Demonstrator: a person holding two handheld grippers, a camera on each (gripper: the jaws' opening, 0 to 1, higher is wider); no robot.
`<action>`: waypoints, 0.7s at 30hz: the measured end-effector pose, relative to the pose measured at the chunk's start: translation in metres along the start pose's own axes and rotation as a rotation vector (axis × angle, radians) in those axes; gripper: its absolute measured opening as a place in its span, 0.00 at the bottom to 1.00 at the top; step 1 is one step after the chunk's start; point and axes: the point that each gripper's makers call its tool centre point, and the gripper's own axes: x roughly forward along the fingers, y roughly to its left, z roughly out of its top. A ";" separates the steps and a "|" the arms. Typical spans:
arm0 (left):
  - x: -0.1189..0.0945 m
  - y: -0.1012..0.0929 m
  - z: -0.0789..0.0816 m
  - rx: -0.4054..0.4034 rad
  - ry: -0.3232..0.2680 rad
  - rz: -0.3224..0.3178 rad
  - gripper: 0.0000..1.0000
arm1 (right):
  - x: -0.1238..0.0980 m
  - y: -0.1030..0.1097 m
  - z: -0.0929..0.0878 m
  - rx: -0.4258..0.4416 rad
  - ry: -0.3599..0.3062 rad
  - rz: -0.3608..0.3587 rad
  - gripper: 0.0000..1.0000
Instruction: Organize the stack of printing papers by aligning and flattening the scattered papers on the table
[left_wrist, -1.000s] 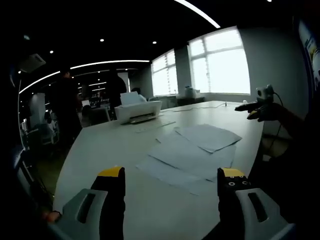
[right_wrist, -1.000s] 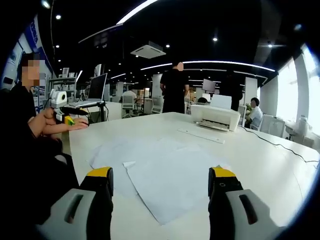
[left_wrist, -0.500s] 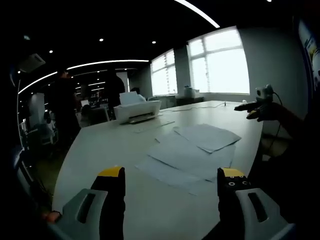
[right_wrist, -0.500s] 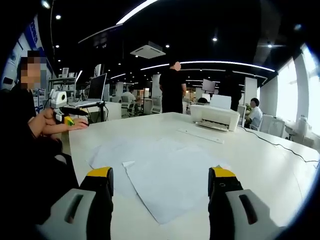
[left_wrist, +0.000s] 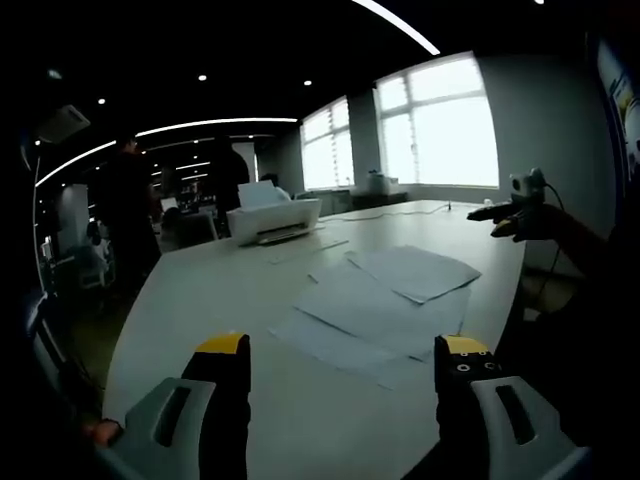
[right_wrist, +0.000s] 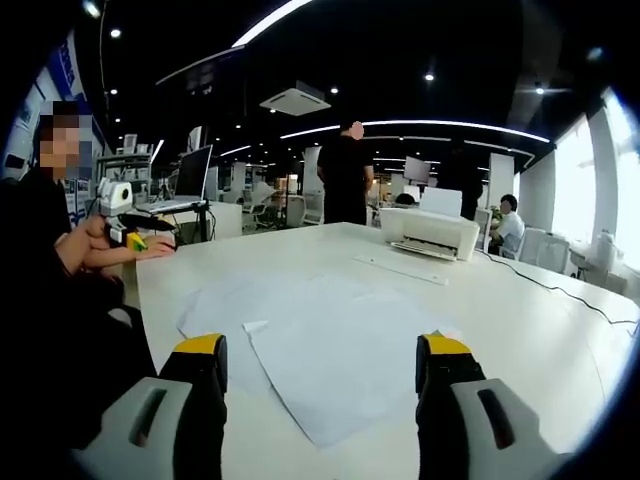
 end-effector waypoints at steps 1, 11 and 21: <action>0.000 0.000 0.000 -0.001 0.000 0.000 0.78 | 0.000 0.000 0.000 0.000 0.001 0.000 0.72; 0.001 0.000 -0.002 -0.002 0.003 -0.002 0.78 | 0.003 -0.002 0.001 -0.003 0.003 0.000 0.72; 0.001 -0.001 -0.003 -0.002 0.006 -0.003 0.77 | 0.006 -0.007 0.000 0.002 0.015 -0.011 0.72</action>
